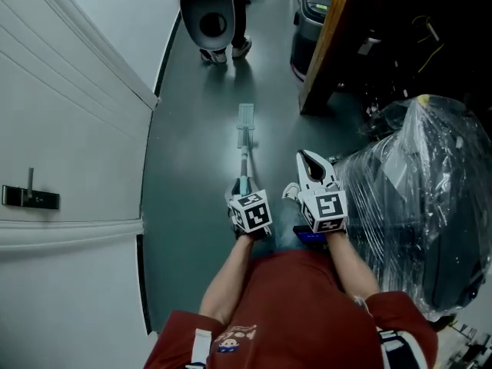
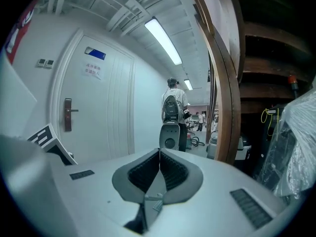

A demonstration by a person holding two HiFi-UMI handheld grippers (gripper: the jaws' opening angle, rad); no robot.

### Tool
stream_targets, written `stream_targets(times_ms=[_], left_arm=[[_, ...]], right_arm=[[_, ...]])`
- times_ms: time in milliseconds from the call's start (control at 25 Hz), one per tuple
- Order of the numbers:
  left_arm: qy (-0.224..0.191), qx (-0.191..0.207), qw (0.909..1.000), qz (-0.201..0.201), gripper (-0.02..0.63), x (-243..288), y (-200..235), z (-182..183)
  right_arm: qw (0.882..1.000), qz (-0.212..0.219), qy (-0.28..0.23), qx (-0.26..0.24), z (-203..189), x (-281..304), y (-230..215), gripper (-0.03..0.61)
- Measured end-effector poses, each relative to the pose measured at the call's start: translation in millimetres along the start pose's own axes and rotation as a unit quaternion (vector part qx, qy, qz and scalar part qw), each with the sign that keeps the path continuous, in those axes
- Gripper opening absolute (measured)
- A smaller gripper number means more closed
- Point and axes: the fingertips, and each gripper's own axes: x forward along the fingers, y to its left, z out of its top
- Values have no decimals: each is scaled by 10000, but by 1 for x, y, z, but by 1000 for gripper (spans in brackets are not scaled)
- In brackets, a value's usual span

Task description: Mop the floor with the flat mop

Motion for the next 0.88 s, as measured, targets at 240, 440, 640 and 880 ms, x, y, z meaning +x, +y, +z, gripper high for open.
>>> stream_targets(times_ms=[240,440,640,880], left_arm=[[-35,-42,10000,-44,123,-35,7,-28],[-114,-72,9999,3,122,-56,0,-44],[-114,-119,9998,98,122,-73,-11,-69],[-41,-111,9997,194,122,-103,-37,-105]], right_arm=[[9998,32,-10,-186,5,-35,31,18],[9993,204,-97,-290,6,-55,44,18],[9990,292,-57,-325,-8,-86,50,18],[9993,276,-216,-112,-17,-146,44,18]])
